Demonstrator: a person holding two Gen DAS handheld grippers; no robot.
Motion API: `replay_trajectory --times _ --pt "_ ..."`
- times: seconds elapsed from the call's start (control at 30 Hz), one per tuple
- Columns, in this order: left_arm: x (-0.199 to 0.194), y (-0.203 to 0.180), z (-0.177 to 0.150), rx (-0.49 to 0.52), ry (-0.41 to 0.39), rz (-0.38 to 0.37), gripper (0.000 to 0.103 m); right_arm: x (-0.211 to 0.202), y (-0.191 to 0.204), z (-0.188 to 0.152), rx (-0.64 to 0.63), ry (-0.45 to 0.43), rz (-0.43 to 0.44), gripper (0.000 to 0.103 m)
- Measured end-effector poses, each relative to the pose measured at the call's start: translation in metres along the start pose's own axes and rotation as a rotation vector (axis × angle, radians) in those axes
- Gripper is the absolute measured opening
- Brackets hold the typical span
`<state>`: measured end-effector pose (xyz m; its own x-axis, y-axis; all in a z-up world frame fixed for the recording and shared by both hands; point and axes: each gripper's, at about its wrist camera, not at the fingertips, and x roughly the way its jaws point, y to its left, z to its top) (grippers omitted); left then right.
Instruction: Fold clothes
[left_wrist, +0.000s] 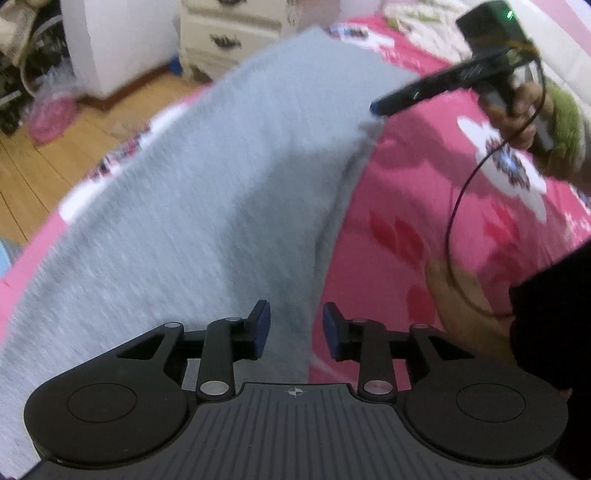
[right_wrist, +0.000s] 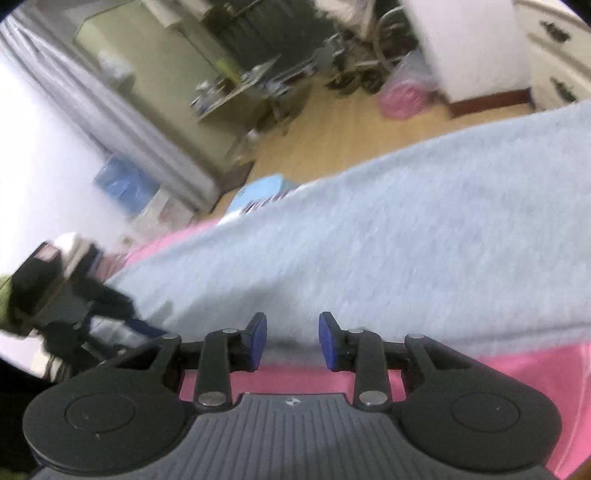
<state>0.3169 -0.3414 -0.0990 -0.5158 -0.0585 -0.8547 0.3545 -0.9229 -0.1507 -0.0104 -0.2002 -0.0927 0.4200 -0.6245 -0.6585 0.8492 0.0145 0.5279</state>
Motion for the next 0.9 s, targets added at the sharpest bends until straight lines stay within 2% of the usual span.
replay_trajectory --times 0.17,0.23,0.3,0.4,0.5,0.53,0.57,0.67,0.73,0.83,0.9 --pt "0.014 -0.025 0.022 0.133 -0.085 0.033 0.031 0.035 0.015 -0.003 -0.099 0.067 -0.123 0.029" --pt "0.025 -0.04 0.027 0.191 -0.118 0.049 0.031 0.051 0.018 -0.013 -0.168 0.125 -0.212 0.029" --pt "0.038 -0.051 0.031 0.236 -0.139 0.082 0.031 0.064 0.016 -0.025 -0.241 0.184 -0.304 0.022" --pt "0.055 -0.062 0.032 0.298 -0.155 0.146 0.03 0.055 0.017 -0.026 -0.222 0.17 -0.314 0.022" --pt "0.071 -0.065 0.031 0.323 -0.142 0.159 0.03 0.041 0.02 -0.023 -0.222 0.114 -0.327 0.022" --pt "0.076 -0.064 0.03 0.318 -0.133 0.156 0.026 0.038 0.018 -0.023 -0.214 0.092 -0.317 0.022" --pt "0.078 -0.061 0.029 0.307 -0.129 0.146 0.015 0.036 0.017 -0.023 -0.207 0.079 -0.311 0.022" --pt "0.079 -0.061 0.025 0.302 -0.138 0.11 0.001 0.045 0.006 -0.029 -0.211 0.118 -0.375 0.022" --pt "0.079 -0.064 0.023 0.313 -0.144 0.088 0.0 0.042 0.001 -0.03 -0.186 0.11 -0.377 0.022" --pt "0.082 -0.066 0.018 0.318 -0.12 0.052 0.0 0.022 0.007 -0.022 -0.188 0.02 -0.394 0.022" --pt "0.087 -0.063 0.016 0.282 -0.107 0.029 0.0 0.015 0.001 -0.019 -0.163 -0.026 -0.409 0.022"
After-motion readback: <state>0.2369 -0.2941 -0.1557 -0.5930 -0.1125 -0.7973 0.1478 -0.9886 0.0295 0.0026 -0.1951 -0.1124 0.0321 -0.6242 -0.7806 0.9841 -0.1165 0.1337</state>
